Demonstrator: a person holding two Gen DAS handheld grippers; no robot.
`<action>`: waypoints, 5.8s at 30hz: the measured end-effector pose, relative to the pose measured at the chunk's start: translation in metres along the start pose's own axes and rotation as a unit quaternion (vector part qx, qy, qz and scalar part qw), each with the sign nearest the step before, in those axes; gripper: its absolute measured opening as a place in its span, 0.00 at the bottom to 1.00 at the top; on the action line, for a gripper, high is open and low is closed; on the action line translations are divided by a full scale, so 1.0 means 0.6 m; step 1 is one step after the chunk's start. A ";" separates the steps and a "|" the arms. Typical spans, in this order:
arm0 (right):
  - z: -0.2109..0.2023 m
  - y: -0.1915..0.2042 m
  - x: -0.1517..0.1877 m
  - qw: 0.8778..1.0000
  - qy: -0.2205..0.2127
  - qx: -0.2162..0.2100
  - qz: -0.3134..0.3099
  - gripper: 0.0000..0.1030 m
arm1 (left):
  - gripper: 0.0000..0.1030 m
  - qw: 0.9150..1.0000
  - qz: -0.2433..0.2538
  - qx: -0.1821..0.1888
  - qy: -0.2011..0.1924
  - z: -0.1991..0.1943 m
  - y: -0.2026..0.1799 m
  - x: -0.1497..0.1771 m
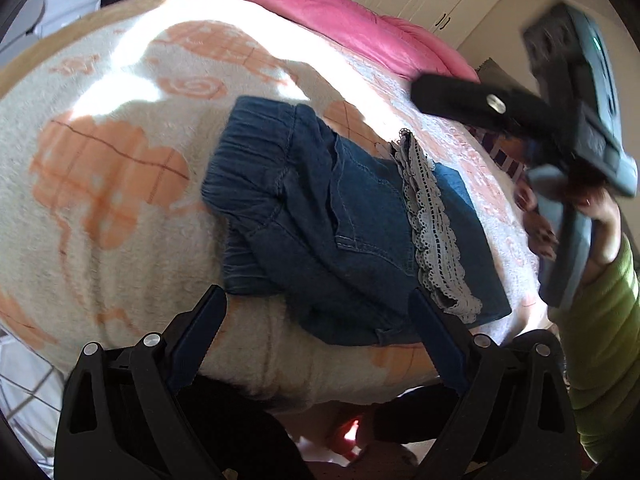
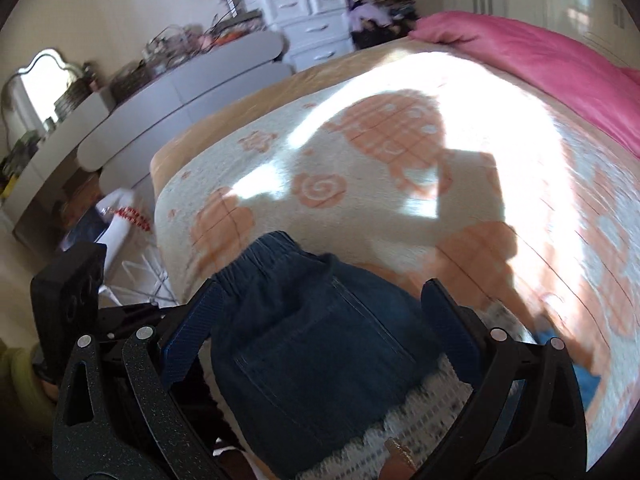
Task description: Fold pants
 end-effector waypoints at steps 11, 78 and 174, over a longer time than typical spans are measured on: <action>0.131 0.048 -0.027 0.991 0.113 -0.049 -0.051 0.91 | 0.85 1.000 -0.018 0.016 0.000 0.015 0.009 -0.009; -0.193 -0.200 0.288 0.973 -0.121 0.122 0.154 0.88 | 0.96 0.996 0.090 0.015 -0.001 0.027 -0.162 -0.066; -0.250 -0.046 0.278 0.982 -0.178 0.057 0.006 0.83 | 0.82 0.978 0.197 -0.059 -0.026 0.048 -0.239 -0.141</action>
Point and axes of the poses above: each gripper's, at about its wrist camera, not at the fingertips, and z roughly the way its jaws point, y to its left, x to its underside, the point moved 8 cm from there along z, roughly the way its jaws point, and after that the axes turned 8 degrees about y, right-handed, at the moved point
